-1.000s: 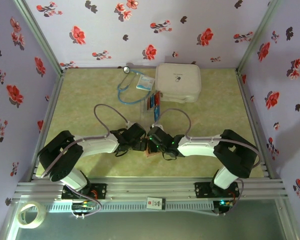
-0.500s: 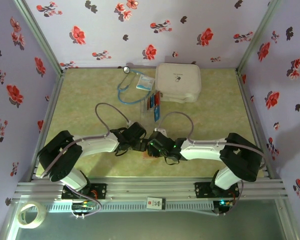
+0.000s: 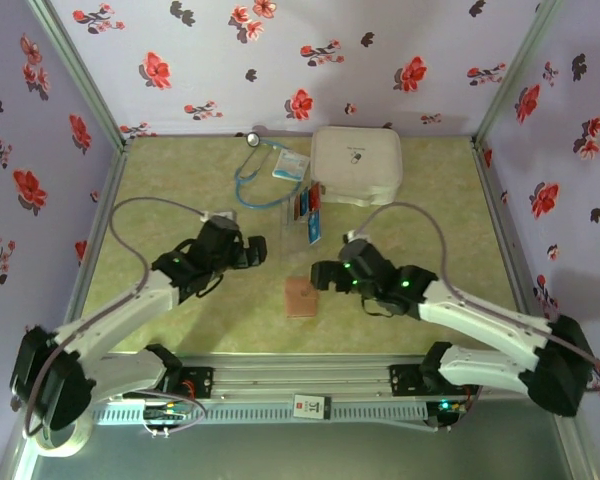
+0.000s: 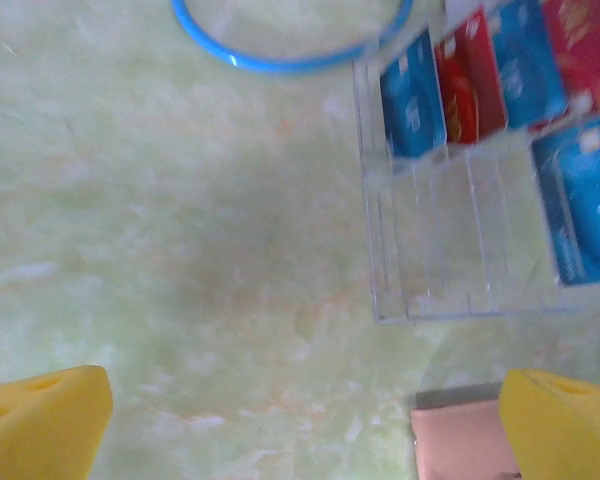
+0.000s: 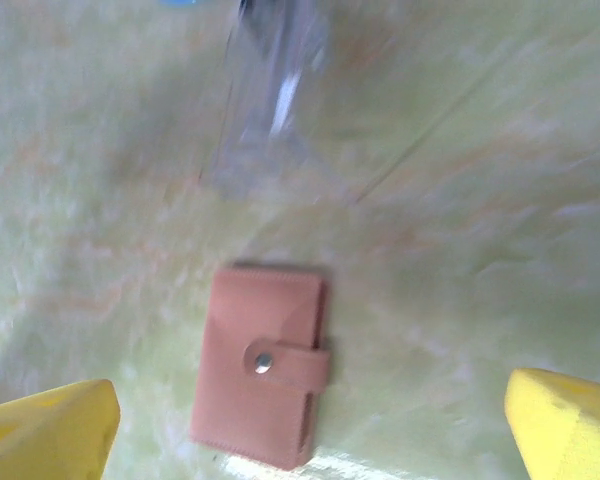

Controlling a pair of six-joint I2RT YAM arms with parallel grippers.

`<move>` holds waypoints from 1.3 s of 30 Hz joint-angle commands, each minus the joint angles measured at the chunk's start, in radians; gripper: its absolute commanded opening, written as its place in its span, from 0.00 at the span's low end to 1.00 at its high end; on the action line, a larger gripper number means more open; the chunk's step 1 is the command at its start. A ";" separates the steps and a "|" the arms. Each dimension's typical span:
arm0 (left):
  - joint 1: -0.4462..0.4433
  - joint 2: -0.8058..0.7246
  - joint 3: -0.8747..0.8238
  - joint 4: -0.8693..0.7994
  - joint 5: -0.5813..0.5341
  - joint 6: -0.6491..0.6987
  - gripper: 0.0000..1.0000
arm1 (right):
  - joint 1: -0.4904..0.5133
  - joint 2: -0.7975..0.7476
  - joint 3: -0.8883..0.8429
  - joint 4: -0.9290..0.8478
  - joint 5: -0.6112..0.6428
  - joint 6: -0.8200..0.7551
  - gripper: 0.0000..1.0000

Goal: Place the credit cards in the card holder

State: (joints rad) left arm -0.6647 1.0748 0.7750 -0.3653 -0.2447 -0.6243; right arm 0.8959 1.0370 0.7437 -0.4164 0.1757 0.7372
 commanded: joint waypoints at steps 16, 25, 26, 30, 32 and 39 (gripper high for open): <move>0.270 -0.380 -0.315 0.452 -0.288 0.586 1.00 | -0.434 -0.433 -0.286 0.201 0.724 -0.324 0.99; 0.499 -0.116 -0.462 0.829 -0.219 0.599 1.00 | -0.696 -0.156 -0.317 0.450 0.732 -0.346 0.99; 0.524 -0.068 -0.466 0.874 -0.194 0.598 1.00 | -0.703 -0.111 -0.313 0.475 0.735 -0.358 0.99; 0.557 0.127 -0.459 1.050 -0.164 0.633 1.00 | -0.718 0.055 -0.349 0.711 0.735 -0.418 0.99; 0.567 0.213 -0.454 1.136 -0.147 0.662 1.00 | -0.728 0.143 -0.375 0.863 0.705 -0.436 0.99; 0.643 0.379 -0.444 1.286 0.008 0.572 1.00 | -0.758 0.356 -0.371 1.163 0.477 -0.606 0.99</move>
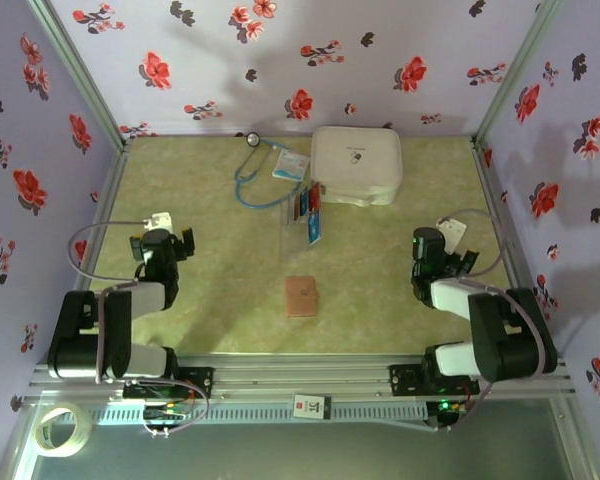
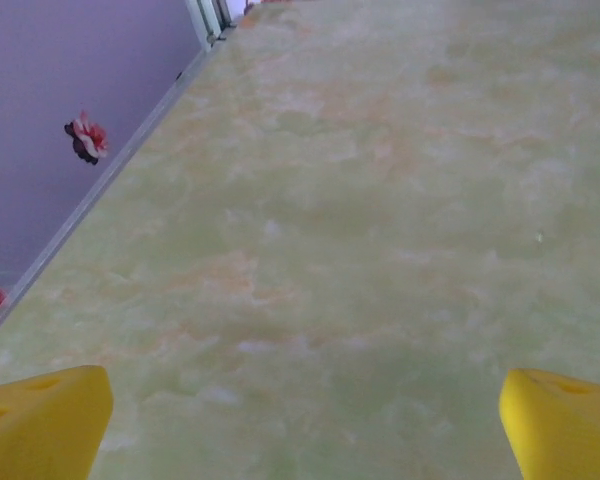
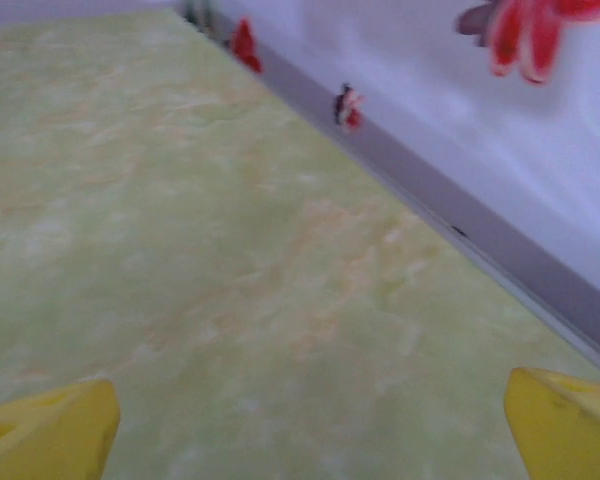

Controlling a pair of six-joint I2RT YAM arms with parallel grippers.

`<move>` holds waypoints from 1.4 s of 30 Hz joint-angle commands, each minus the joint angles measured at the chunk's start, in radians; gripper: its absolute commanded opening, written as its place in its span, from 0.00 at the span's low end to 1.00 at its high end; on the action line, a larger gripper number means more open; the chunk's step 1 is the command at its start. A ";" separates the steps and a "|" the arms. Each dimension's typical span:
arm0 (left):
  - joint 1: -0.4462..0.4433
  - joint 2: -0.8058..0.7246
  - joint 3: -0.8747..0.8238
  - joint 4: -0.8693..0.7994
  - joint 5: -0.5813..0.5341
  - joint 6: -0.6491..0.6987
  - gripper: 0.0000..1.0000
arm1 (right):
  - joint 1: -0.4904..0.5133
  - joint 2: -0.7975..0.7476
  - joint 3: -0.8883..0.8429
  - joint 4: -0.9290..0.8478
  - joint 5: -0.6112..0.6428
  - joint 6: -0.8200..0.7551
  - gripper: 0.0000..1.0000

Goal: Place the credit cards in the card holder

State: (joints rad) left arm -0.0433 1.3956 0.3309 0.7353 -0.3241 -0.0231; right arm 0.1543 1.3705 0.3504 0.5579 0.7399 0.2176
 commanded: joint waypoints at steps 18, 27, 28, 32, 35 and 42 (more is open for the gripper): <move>0.074 0.150 0.077 0.122 0.310 0.006 1.00 | -0.141 0.198 0.046 0.320 -0.498 -0.102 0.99; 0.059 0.147 0.071 0.133 0.287 0.017 1.00 | -0.111 0.182 0.021 0.344 -0.454 -0.124 0.99; 0.059 0.147 0.070 0.132 0.287 0.017 1.00 | -0.106 0.182 0.020 0.349 -0.448 -0.130 0.99; 0.059 0.147 0.071 0.132 0.287 0.015 1.00 | -0.105 0.187 0.024 0.351 -0.445 -0.129 0.99; 0.059 0.147 0.069 0.134 0.286 0.016 1.00 | -0.119 0.198 0.042 0.328 -0.479 -0.122 0.99; 0.059 0.146 0.069 0.134 0.287 0.016 1.00 | -0.147 0.179 0.050 0.283 -0.597 -0.129 0.99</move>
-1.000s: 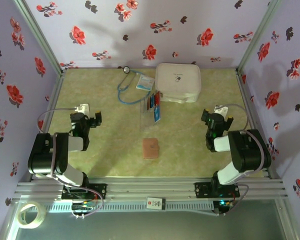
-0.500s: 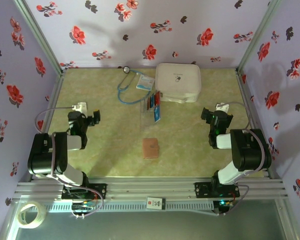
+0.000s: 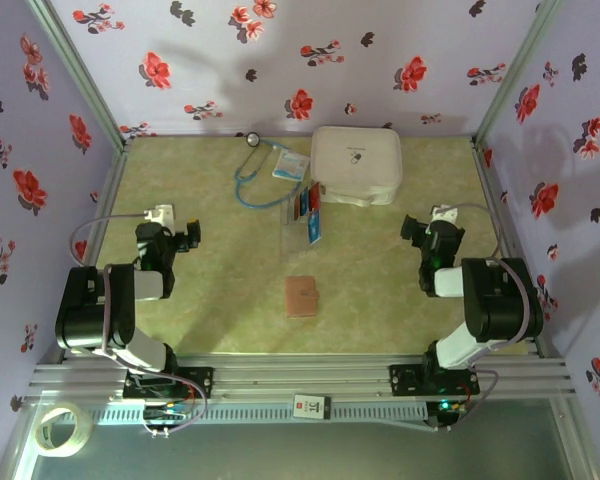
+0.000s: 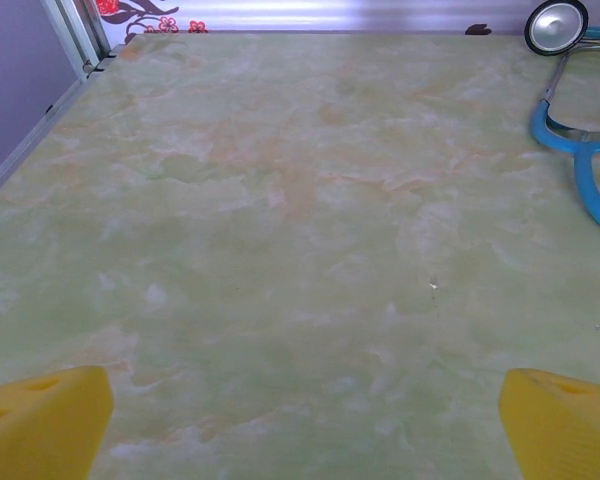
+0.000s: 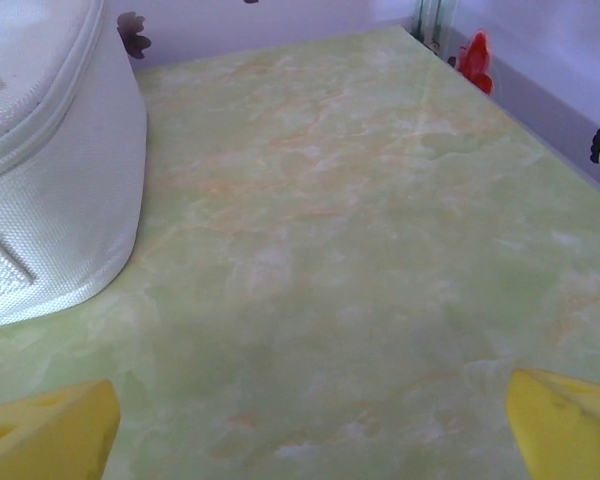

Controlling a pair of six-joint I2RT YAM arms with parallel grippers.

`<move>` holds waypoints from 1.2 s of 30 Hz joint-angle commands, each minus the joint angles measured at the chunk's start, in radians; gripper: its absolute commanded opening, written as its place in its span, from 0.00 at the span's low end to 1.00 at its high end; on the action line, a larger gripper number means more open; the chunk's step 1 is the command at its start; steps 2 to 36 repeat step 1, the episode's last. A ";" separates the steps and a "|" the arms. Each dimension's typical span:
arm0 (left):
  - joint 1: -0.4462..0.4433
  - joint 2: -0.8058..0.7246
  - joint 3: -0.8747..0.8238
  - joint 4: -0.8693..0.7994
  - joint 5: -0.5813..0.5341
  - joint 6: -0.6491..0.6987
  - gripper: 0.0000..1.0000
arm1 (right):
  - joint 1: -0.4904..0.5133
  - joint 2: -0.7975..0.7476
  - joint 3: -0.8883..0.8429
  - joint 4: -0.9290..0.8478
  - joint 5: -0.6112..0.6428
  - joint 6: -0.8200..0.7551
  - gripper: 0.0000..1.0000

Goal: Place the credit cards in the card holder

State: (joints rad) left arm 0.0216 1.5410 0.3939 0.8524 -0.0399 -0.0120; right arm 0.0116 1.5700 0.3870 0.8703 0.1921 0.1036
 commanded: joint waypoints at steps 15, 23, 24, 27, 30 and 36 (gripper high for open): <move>-0.006 0.001 0.006 0.017 0.003 0.006 1.00 | -0.004 -0.011 0.011 -0.006 -0.059 -0.017 0.99; -0.006 0.001 0.006 0.017 0.003 0.006 1.00 | -0.004 -0.011 0.011 -0.006 -0.059 -0.017 0.99; -0.006 0.001 0.006 0.017 0.003 0.006 1.00 | -0.004 -0.011 0.011 -0.006 -0.059 -0.017 0.99; -0.006 0.001 0.006 0.017 0.003 0.006 1.00 | -0.004 -0.011 0.011 -0.006 -0.059 -0.017 0.99; -0.006 0.001 0.006 0.017 0.003 0.006 1.00 | -0.004 -0.011 0.011 -0.006 -0.059 -0.017 0.99; -0.006 0.001 0.006 0.017 0.003 0.006 1.00 | -0.004 -0.011 0.011 -0.006 -0.059 -0.017 0.99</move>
